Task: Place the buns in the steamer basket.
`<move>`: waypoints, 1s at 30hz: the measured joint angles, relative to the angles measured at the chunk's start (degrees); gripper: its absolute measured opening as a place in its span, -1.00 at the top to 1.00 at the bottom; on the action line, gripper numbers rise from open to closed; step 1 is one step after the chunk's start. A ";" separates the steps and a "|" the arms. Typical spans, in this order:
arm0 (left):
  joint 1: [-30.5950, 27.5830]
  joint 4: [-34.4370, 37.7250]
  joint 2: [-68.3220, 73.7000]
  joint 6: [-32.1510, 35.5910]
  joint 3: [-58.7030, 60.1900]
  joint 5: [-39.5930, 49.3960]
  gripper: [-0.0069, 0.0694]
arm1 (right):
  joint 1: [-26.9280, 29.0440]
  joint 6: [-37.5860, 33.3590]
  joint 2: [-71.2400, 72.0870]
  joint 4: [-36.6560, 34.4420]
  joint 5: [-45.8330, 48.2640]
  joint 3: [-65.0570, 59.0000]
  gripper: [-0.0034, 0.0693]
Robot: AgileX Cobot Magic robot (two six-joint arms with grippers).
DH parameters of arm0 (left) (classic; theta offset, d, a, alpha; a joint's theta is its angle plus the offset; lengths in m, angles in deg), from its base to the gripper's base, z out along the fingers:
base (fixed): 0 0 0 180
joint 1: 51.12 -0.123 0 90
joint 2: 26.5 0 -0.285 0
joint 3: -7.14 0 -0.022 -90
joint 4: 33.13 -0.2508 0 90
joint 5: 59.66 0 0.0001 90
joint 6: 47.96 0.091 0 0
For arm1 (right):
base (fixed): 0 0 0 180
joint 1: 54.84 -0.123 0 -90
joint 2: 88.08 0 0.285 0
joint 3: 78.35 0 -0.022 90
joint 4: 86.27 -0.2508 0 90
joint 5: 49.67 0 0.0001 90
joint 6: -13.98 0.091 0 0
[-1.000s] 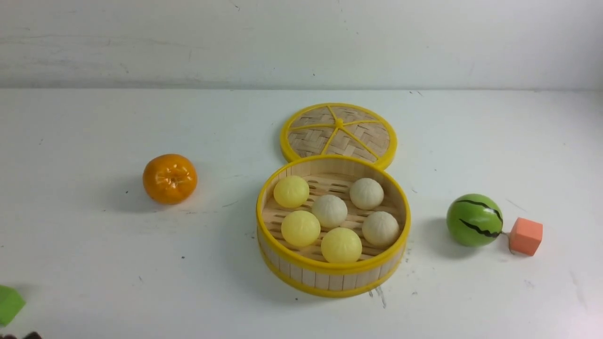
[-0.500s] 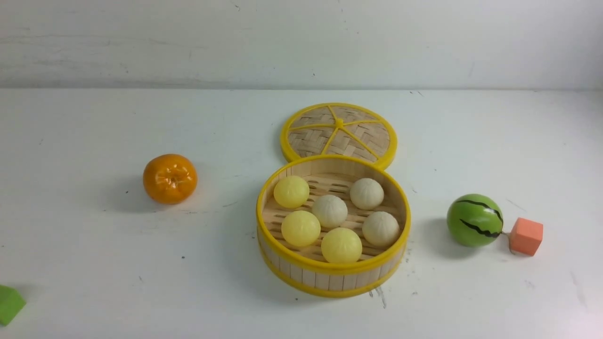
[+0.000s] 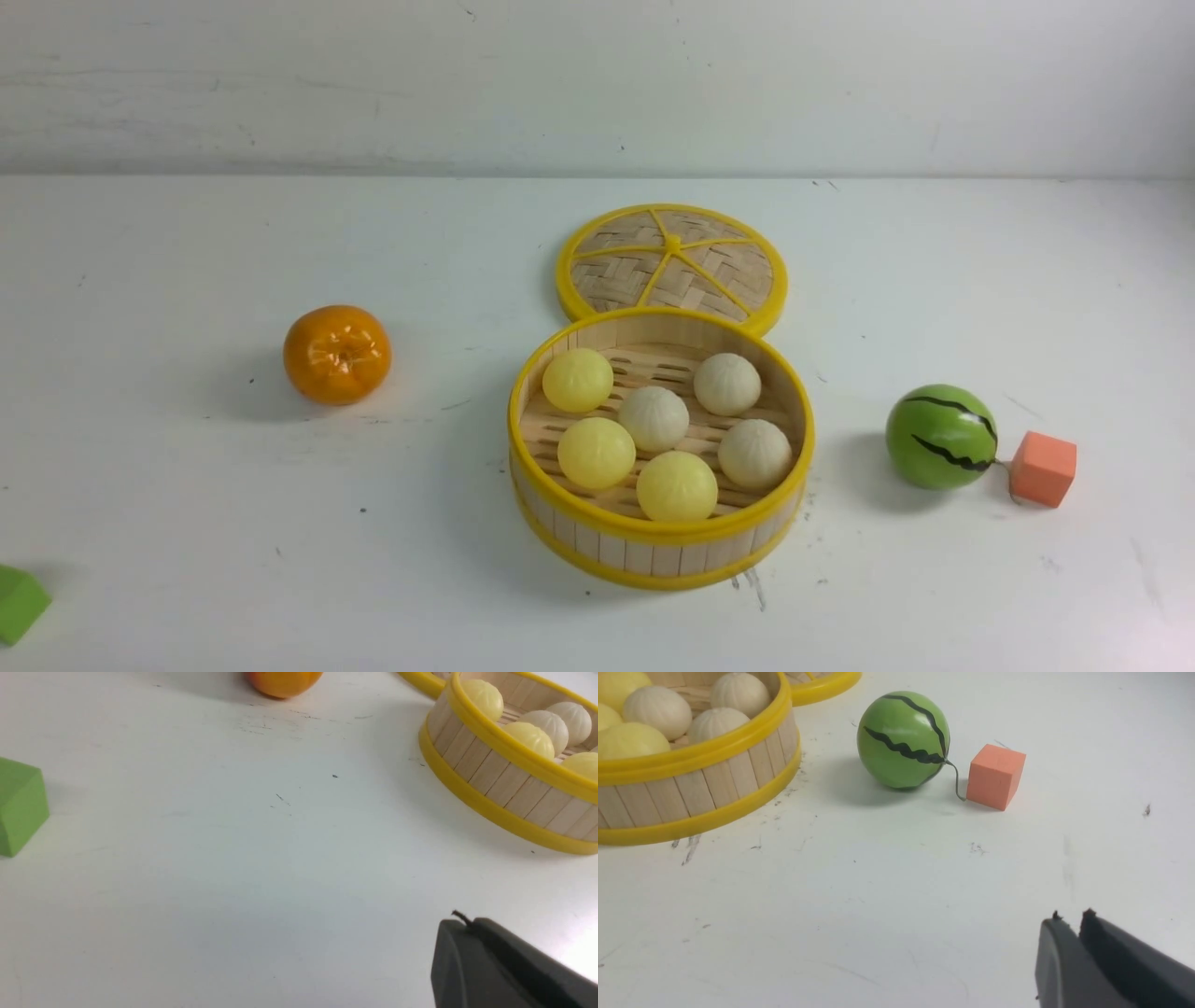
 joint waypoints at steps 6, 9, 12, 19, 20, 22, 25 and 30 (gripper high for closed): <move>0.00 0.00 0.00 0.00 0.00 -0.04 0.85 | 0.00 0.00 0.00 0.00 0.00 0.00 0.70; 0.00 0.00 0.00 0.00 0.00 -0.04 0.85 | 0.00 0.00 0.00 0.00 0.00 0.00 0.69; 0.00 0.00 0.00 0.00 0.00 -0.04 0.85 | 0.00 -0.05 0.00 0.05 0.00 0.00 0.68; 0.00 0.00 0.00 0.00 0.00 -0.04 0.85 | 0.00 -0.40 0.00 0.01 0.00 0.00 0.66; 0.00 0.00 0.00 0.00 0.00 -0.04 0.85 | 0.00 -0.40 0.00 0.01 0.00 0.00 0.66; 0.00 0.00 0.00 0.00 0.00 -0.04 0.85 | 0.00 -0.40 0.00 0.01 0.00 0.00 0.65; 0.00 0.00 0.00 0.00 0.00 -0.04 0.85 | 0.00 -0.41 0.00 0.01 0.00 0.00 0.63; 0.00 0.00 0.00 0.00 0.00 -0.04 0.85 | 0.00 -0.41 0.00 0.01 0.00 0.00 0.62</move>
